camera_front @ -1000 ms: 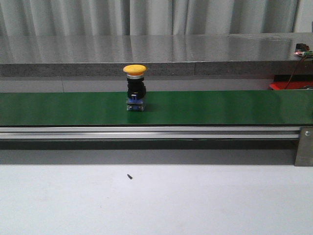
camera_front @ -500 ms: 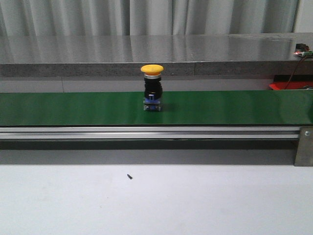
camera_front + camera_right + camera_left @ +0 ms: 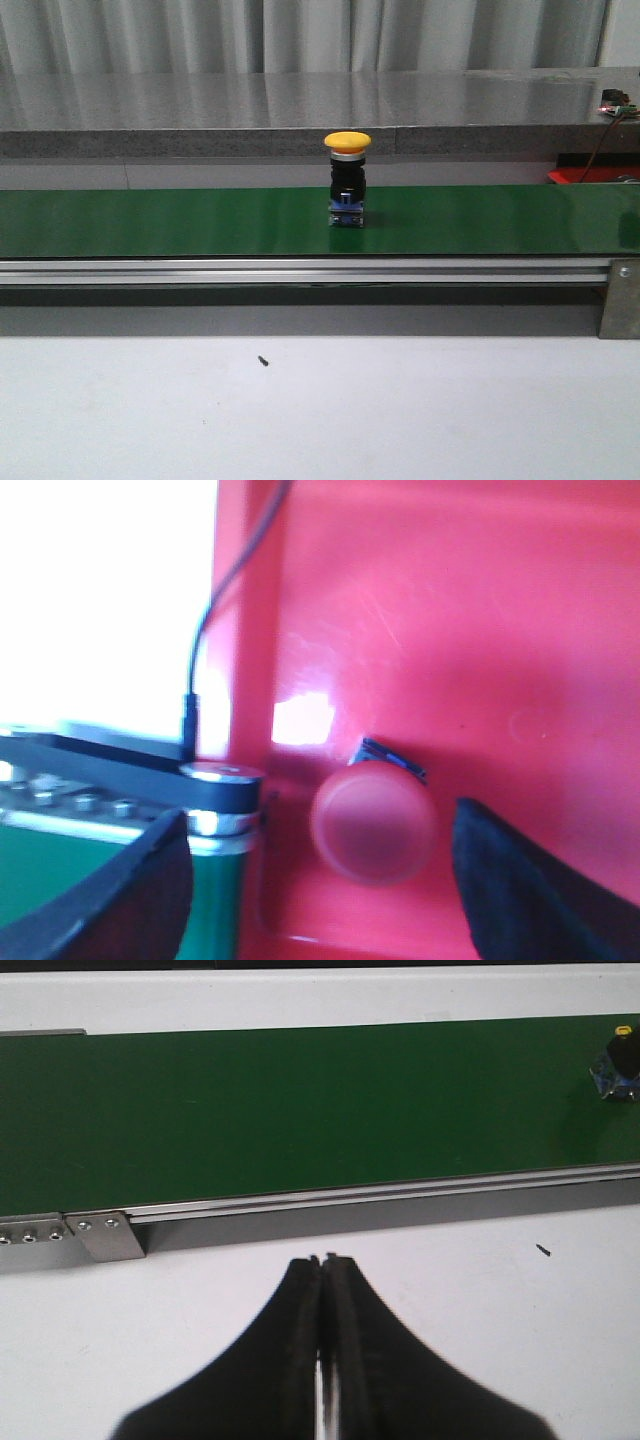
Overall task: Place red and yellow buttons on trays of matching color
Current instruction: 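Carry the red button to the red tray and open the right gripper, then return the right gripper to the belt and grasp the yellow button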
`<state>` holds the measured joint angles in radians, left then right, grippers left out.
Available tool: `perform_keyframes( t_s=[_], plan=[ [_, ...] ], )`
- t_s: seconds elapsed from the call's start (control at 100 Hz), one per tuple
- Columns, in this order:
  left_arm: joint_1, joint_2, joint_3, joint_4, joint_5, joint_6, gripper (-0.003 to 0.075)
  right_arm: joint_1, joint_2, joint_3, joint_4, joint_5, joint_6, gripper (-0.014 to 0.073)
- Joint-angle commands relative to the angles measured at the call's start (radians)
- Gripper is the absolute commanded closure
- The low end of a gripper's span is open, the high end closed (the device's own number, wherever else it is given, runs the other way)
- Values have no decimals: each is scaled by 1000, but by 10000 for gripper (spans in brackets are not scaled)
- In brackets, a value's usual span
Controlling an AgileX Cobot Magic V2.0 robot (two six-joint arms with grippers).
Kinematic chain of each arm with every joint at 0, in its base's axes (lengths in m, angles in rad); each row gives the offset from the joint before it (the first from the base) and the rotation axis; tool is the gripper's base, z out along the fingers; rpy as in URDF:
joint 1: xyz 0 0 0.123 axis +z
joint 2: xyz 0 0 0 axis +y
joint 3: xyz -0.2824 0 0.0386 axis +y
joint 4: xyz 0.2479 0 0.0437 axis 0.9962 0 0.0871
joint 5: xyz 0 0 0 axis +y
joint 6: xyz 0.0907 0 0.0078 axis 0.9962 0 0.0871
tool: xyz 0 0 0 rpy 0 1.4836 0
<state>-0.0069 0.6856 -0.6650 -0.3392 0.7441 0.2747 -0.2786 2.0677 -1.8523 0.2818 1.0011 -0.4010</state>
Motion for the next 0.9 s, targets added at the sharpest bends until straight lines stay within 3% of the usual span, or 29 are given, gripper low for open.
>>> perform_keyframes(
  t_s=[0.0,0.64,0.89],
  plan=[
    [-6,-1,-25,-27,-62,-7,740,13,-113,-14,39,-11,-10,51],
    [-6,-1,-25,-27,-62,-7,740,360,-384,195,41,19,22,51],
    [-6,-1,-25,-27,-62,-7,740,496,-381,195,39,27,306,51]
  ],
)
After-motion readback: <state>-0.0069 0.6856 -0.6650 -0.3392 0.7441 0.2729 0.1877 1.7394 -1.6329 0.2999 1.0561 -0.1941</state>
